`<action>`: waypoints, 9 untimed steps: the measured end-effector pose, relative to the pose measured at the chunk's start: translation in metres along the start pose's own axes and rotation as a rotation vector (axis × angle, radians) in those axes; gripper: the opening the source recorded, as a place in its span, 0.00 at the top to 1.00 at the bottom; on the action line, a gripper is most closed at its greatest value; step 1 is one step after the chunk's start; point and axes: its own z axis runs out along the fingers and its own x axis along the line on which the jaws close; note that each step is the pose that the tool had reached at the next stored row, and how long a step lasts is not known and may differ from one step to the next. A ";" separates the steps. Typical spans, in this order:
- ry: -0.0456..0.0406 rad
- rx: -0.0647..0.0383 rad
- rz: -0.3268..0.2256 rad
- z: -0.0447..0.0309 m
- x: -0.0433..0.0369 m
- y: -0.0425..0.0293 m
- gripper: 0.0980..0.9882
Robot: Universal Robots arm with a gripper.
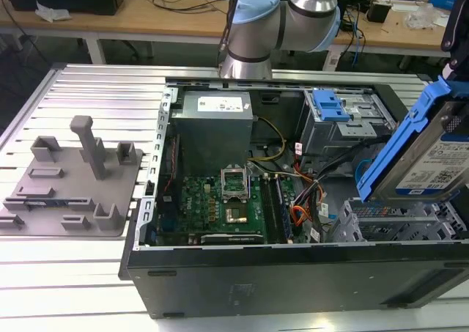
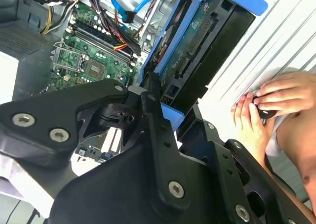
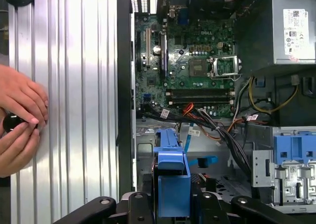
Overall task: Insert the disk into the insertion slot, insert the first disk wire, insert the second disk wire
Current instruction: 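Insert the disk into the insertion slot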
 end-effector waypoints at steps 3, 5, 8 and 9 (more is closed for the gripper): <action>-0.0049 0.014 -0.001 0.0000 0.0005 0.0003 0.70; -0.0162 0.024 -0.002 0.0000 0.0016 0.0004 0.70; -0.0267 0.032 -0.002 -0.0001 0.0036 0.0003 0.70; -0.0285 0.032 -0.002 0.0000 0.0046 0.0003 0.70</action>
